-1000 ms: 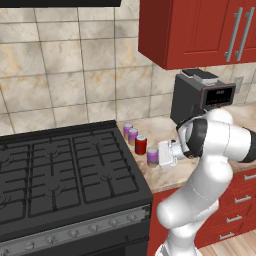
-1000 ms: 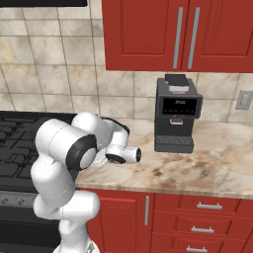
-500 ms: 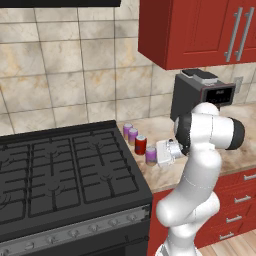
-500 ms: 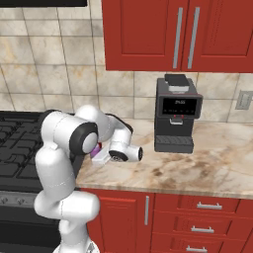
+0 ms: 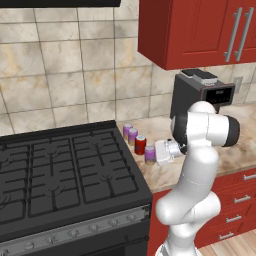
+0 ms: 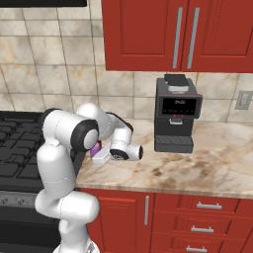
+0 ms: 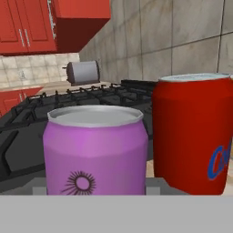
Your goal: Four empty soda cans are scattered around the kitchen. Gather all the cans and cluster them next to the stove for recycling.
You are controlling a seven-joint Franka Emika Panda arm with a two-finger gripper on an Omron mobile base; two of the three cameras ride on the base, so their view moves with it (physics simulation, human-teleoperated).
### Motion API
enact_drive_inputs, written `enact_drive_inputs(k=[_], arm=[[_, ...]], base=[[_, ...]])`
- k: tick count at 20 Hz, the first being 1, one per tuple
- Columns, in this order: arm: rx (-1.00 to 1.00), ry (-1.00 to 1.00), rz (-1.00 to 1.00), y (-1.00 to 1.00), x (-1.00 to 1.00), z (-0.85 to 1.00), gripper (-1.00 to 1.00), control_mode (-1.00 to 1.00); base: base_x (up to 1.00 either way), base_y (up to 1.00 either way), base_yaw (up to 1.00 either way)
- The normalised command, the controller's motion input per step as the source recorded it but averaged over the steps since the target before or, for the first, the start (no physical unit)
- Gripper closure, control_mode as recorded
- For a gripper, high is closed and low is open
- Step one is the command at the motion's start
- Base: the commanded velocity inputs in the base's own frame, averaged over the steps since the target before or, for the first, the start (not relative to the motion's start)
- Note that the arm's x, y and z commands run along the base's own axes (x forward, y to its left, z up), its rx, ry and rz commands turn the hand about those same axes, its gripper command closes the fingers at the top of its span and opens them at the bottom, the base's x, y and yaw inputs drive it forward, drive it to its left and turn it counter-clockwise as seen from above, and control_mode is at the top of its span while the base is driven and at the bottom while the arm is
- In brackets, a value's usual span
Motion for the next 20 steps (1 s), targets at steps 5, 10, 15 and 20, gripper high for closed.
enact_drive_inputs(k=[5, 10, 15, 20], arm=[[0.00, 0.00, 0.00, 0.11, 0.03, -0.29, -1.00, -1.00], [0.00, 0.00, 0.00, 0.10, 0.04, -0.25, -1.00, -1.00], [0.00, 0.00, 0.00, 0.08, 0.02, -0.20, -1.00, -1.00], [0.00, 0.00, 0.00, 0.03, 0.00, -0.13, -1.00, -1.00]], base=[[0.00, 0.00, 0.00], [0.00, 0.00, 0.00], [0.00, 0.00, 0.00], [0.00, 0.00, 0.00]])
